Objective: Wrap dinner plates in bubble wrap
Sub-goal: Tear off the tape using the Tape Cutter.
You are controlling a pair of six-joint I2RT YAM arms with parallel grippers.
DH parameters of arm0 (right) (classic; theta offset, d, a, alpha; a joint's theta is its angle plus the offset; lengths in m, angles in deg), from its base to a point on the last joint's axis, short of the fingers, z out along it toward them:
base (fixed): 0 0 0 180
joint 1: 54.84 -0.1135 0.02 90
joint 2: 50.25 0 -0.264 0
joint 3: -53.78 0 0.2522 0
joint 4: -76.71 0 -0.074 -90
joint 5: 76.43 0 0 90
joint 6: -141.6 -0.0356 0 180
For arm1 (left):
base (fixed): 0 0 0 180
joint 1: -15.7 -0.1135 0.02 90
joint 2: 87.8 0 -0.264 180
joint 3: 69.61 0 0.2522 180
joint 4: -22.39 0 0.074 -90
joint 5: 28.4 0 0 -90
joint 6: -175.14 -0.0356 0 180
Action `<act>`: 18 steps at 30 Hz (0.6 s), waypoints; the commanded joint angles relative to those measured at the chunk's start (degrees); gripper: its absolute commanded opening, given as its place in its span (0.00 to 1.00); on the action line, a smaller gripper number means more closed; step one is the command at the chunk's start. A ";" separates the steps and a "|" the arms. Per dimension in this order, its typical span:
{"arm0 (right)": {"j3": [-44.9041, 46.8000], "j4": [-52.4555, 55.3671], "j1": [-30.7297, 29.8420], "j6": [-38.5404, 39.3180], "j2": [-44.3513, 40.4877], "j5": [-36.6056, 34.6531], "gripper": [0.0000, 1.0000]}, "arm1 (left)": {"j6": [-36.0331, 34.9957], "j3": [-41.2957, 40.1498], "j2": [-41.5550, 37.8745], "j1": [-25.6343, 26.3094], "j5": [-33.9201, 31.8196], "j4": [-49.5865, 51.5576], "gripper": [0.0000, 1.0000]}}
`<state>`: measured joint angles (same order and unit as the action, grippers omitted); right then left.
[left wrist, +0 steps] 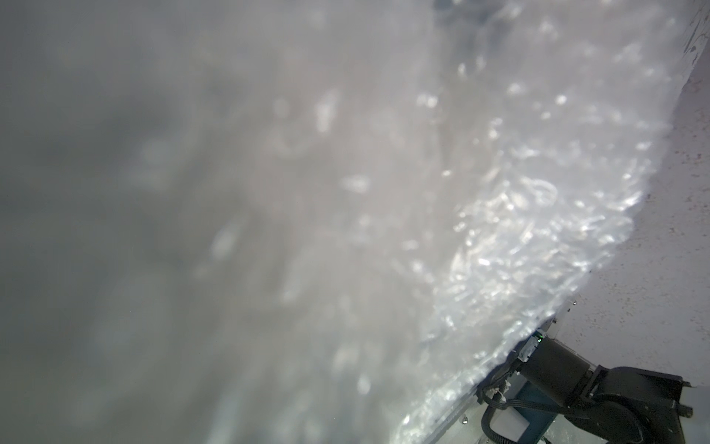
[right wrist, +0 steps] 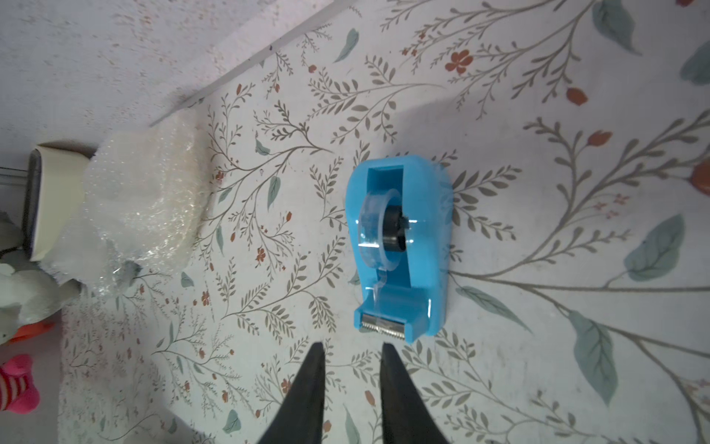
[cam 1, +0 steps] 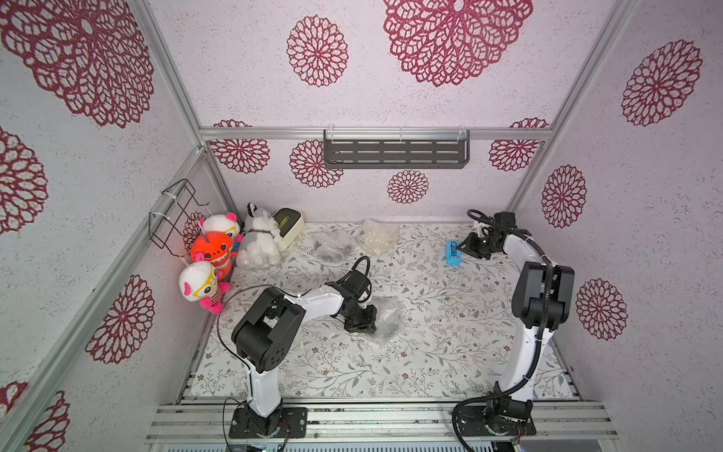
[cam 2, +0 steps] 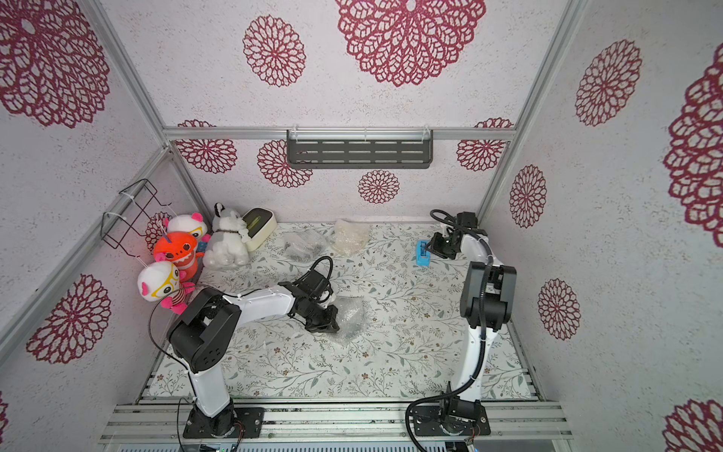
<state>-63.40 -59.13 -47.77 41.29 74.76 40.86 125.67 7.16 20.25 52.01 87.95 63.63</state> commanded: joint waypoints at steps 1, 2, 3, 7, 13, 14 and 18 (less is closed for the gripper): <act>-4.23 4.01 -0.91 3.30 1.87 -3.32 0.29 | -0.03 -1.25 3.39 -0.81 -5.85 1.43 0.00; -5.28 4.91 -1.13 3.74 2.68 -3.21 0.29 | -0.06 -1.29 3.35 -0.81 -5.92 1.43 0.00; -6.08 5.49 -1.39 4.12 3.39 -3.21 0.30 | -0.06 -1.22 3.44 -0.81 -5.88 1.44 0.00; -8.24 6.94 -2.14 4.88 5.42 -3.61 0.31 | -0.19 -1.06 3.66 -0.82 -5.68 1.52 0.00; -7.81 4.93 -2.36 3.86 5.57 -5.22 0.04 | -0.24 -1.15 3.81 -0.81 -5.69 1.52 0.00; -7.10 3.58 -2.25 3.50 4.70 -4.04 0.00 | -0.19 -1.18 3.75 -0.81 -5.75 1.52 0.00; -5.06 -0.43 -1.65 1.99 1.02 -1.39 0.00 | -0.21 -1.26 3.64 -0.81 -5.91 1.61 0.00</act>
<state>-69.02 -56.27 -49.91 44.05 80.86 36.90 125.65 7.22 20.49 51.91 88.25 63.57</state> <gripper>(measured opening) 0.051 0.038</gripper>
